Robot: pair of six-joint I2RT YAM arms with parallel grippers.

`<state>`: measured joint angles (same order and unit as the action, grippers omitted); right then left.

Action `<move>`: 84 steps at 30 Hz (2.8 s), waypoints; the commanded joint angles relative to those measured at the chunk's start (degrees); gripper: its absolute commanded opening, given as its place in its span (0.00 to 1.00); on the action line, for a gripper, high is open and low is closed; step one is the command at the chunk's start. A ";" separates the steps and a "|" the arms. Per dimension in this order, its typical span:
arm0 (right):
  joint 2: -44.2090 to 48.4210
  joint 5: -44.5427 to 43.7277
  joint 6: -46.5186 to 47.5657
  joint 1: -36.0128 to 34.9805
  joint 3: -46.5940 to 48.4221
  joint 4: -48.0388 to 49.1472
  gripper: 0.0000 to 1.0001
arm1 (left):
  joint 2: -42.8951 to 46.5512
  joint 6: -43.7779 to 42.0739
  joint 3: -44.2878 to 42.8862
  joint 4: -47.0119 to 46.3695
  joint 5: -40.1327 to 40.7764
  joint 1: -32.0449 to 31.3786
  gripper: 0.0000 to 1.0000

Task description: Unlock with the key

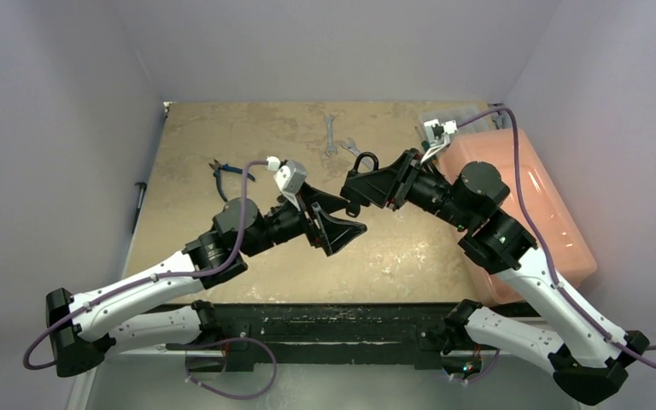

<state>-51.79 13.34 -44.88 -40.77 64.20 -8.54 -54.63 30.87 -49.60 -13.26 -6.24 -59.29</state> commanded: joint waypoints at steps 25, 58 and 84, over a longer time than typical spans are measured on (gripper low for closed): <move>-0.86 2.89 -0.19 -0.80 4.04 9.27 0.00 | -0.07 1.44 -2.35 0.26 0.67 0.22 0.60; -2.18 7.01 2.34 -0.86 2.97 6.79 0.00 | -0.23 -0.55 -7.47 5.75 7.91 0.20 0.00; -4.85 -2.44 4.23 -1.80 7.17 -3.88 0.00 | -0.80 -3.37 -8.83 12.48 19.04 0.22 0.00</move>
<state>-58.08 13.41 -42.06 -42.06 67.37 -11.84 -55.90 29.76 -54.89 1.08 5.10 -59.77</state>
